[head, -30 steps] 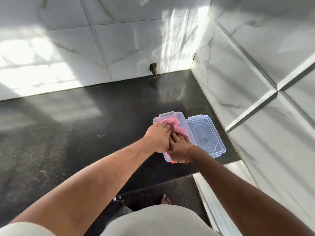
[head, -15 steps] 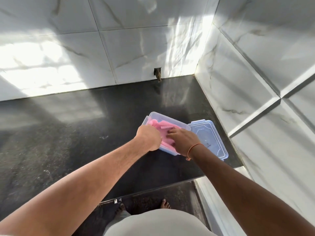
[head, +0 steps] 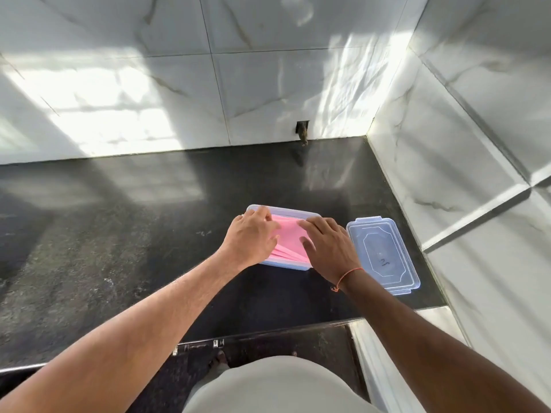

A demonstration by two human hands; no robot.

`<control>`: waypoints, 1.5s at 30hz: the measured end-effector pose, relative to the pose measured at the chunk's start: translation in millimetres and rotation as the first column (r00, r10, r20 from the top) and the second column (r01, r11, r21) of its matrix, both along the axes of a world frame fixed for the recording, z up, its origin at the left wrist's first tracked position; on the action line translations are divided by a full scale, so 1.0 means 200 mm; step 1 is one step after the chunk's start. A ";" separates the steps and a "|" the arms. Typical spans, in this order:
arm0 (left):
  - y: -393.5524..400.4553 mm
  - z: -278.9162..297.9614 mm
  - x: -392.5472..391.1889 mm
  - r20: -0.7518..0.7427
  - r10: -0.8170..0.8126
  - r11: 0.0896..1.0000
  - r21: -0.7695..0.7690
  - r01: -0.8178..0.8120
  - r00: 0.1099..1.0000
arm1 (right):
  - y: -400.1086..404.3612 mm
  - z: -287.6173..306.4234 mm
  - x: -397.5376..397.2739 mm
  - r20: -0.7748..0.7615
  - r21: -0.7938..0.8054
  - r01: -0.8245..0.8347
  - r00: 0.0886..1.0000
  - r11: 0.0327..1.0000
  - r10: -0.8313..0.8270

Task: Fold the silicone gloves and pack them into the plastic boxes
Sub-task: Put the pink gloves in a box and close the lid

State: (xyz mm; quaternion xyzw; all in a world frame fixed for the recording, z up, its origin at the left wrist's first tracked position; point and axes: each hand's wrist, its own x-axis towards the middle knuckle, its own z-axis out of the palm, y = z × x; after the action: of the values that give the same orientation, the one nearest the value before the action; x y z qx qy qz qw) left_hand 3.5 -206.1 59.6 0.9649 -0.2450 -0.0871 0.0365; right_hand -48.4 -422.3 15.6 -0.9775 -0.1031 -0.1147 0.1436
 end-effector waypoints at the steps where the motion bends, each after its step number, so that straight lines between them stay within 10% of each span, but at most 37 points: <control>1: -0.01 0.00 0.00 0.048 -0.023 0.998 -0.064 0.027 0.999 | -0.01 0.00 -0.03 0.013 0.026 0.069 0.998 0.997 -0.069; 11: -0.50 0.03 0.09 0.397 -0.301 0.925 -0.102 0.367 0.867 | -0.22 -0.11 -0.41 -0.186 0.302 0.621 0.783 0.723 -0.594; 18: -0.93 -0.06 0.10 0.091 -0.482 0.864 -0.119 0.490 0.871 | -0.39 -0.14 -0.61 -0.432 0.402 0.876 0.439 0.267 -0.788; 23: -1.14 -0.17 0.15 -0.285 -0.327 0.942 -0.177 0.286 0.901 | -0.44 -0.18 -0.68 -0.608 0.361 0.932 0.265 0.037 -0.748; 37: -1.24 -0.28 0.35 -0.273 -0.101 0.970 -0.241 0.033 0.957 | -0.55 -0.23 -0.58 -0.760 0.447 0.835 0.165 -0.320 -0.629; 45: -1.01 -0.03 0.52 -0.173 -0.031 0.821 -0.566 -0.073 0.984 | -0.51 -0.07 -0.39 -0.642 0.607 0.769 0.327 -0.199 -0.694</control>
State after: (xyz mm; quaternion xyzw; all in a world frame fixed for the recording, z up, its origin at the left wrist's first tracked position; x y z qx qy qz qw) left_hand 106.7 -407.5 53.1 0.9010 -0.2451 -0.0936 0.3454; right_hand -127.3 -525.0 1.4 -0.6077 0.5650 -0.1728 0.5307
